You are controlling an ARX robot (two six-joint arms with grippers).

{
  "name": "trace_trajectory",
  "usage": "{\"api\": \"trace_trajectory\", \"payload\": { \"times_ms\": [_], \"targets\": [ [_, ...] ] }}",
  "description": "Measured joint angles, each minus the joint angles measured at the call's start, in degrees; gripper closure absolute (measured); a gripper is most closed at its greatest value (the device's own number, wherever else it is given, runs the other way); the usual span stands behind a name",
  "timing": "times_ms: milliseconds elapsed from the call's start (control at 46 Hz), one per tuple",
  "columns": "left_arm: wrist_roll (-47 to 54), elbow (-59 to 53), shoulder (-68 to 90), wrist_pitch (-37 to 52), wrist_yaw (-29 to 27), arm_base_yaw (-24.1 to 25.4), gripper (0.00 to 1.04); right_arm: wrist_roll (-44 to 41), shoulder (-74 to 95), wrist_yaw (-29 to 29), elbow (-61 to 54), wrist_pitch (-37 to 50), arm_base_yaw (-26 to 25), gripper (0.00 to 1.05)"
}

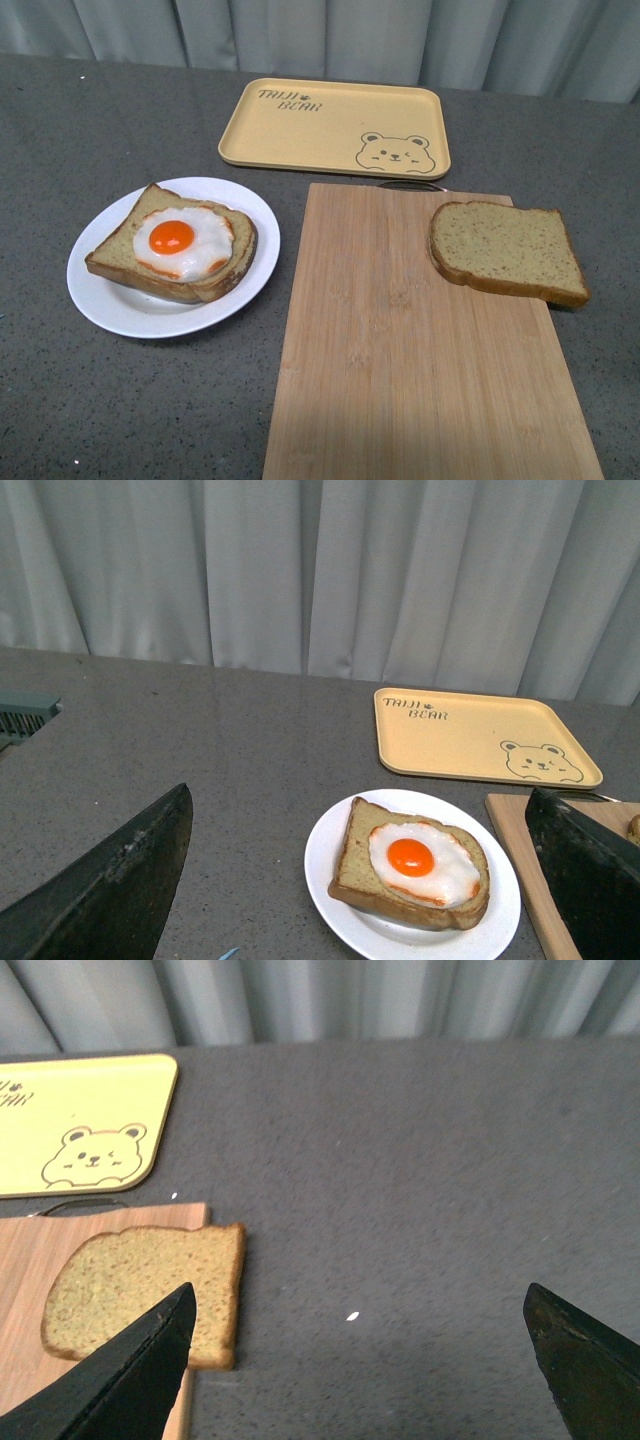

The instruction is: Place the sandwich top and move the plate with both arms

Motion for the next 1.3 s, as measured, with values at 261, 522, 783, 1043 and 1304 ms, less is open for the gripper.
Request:
{"api": "trace_trajectory", "payload": {
  "times_ms": [261,522,783,1043,1304],
  "targets": [
    [0.00,0.00,0.00,0.00,0.00,0.00,0.07,7.32,22.45,-6.91,9.01,1.86,1.03,0.09],
    [0.00,0.00,0.00,0.00,0.00,0.00,0.07,11.65,42.86,-18.64,20.72,-3.50,-1.07,0.09],
    [0.00,0.00,0.00,0.00,0.00,0.00,0.07,12.87,49.77,-22.67,26.71,-5.66,0.00,0.09],
    [0.00,0.00,0.00,0.00,0.00,0.00,0.07,15.72,56.85,-23.76,32.74,-6.78,4.55,0.14],
    [0.00,0.00,0.00,0.00,0.00,0.00,0.07,19.23,58.45,-22.10,35.91,-10.12,6.27,0.58]
  ]
}}
